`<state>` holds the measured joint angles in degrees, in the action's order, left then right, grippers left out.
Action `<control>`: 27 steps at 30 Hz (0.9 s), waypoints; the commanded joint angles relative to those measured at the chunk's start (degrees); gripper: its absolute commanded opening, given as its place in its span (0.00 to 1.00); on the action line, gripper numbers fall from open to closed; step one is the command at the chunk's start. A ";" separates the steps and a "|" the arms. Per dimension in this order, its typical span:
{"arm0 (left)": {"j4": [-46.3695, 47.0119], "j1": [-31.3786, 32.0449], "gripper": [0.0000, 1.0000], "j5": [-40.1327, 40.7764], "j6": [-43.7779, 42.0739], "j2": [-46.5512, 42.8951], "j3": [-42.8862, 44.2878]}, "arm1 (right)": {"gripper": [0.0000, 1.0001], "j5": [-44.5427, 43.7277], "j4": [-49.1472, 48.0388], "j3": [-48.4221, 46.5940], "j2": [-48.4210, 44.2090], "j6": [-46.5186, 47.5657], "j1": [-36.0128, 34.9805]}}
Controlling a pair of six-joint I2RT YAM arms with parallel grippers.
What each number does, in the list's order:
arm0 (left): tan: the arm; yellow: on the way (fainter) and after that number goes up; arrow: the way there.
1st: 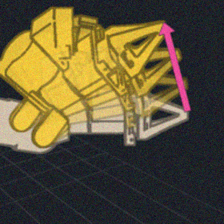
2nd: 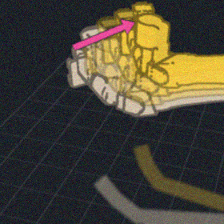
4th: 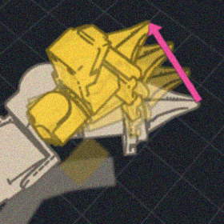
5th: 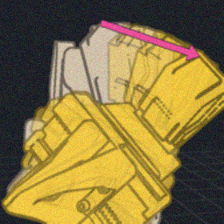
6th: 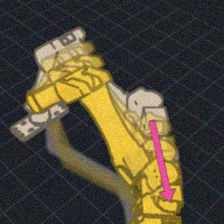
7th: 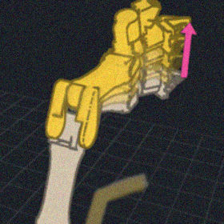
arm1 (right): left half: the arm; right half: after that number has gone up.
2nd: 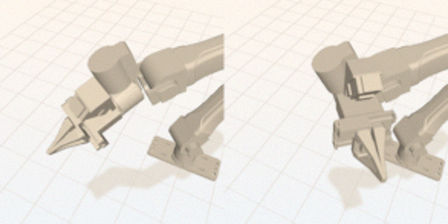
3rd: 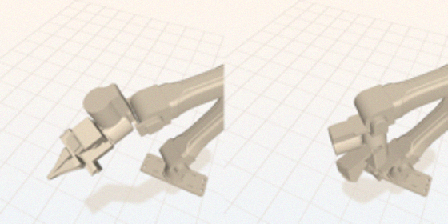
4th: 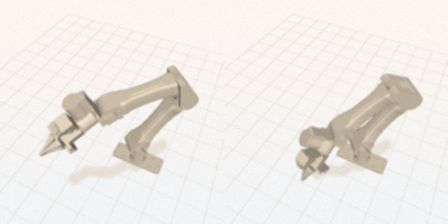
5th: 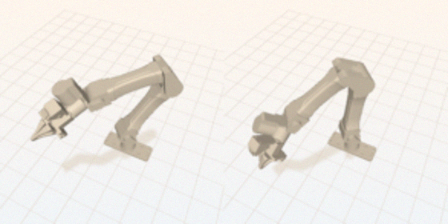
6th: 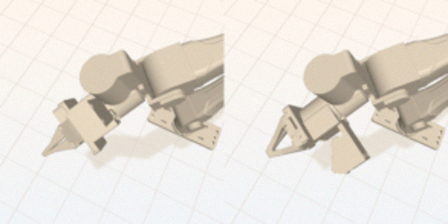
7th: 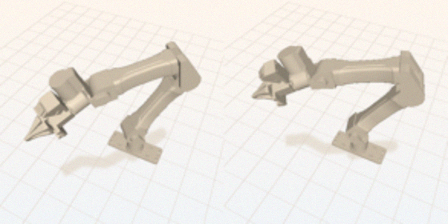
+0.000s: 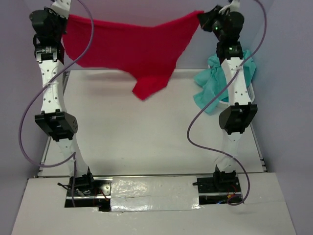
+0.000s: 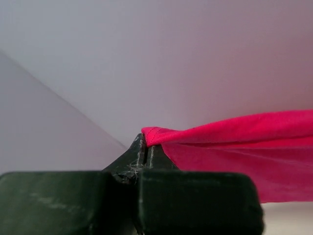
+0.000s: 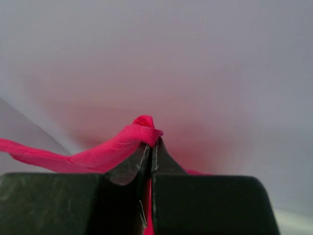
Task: Fold and stack the t-shirts
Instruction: Flatten out the tshirt
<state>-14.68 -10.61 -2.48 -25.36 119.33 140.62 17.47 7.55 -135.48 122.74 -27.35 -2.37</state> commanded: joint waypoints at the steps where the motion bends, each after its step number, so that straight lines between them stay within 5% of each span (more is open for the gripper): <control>1: 10.18 -1.87 0.00 -3.57 1.64 -6.11 -0.39 | 0.00 0.52 -13.88 -13.20 -6.90 3.35 -1.50; 7: 9.86 -1.61 0.00 -8.49 -2.57 -15.26 -15.27 | 0.00 1.94 -18.10 6.68 -19.69 8.27 -1.76; 18: -11.57 -2.22 0.00 -8.95 -23.23 -34.92 -51.64 | 0.00 2.13 -14.86 72.16 -61.85 22.25 -8.78; 22: -19.84 -2.57 0.00 -6.05 -28.50 -42.85 -69.20 | 0.00 1.25 -7.65 89.66 -77.27 19.28 -17.11; 27: -31.01 -2.92 0.00 -4.21 -29.22 -46.99 -79.69 | 0.00 -0.07 2.27 104.18 -91.69 8.84 -22.49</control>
<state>-38.26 -13.04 -7.99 -51.33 74.87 63.88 18.81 5.34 -34.68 35.97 -12.12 -22.87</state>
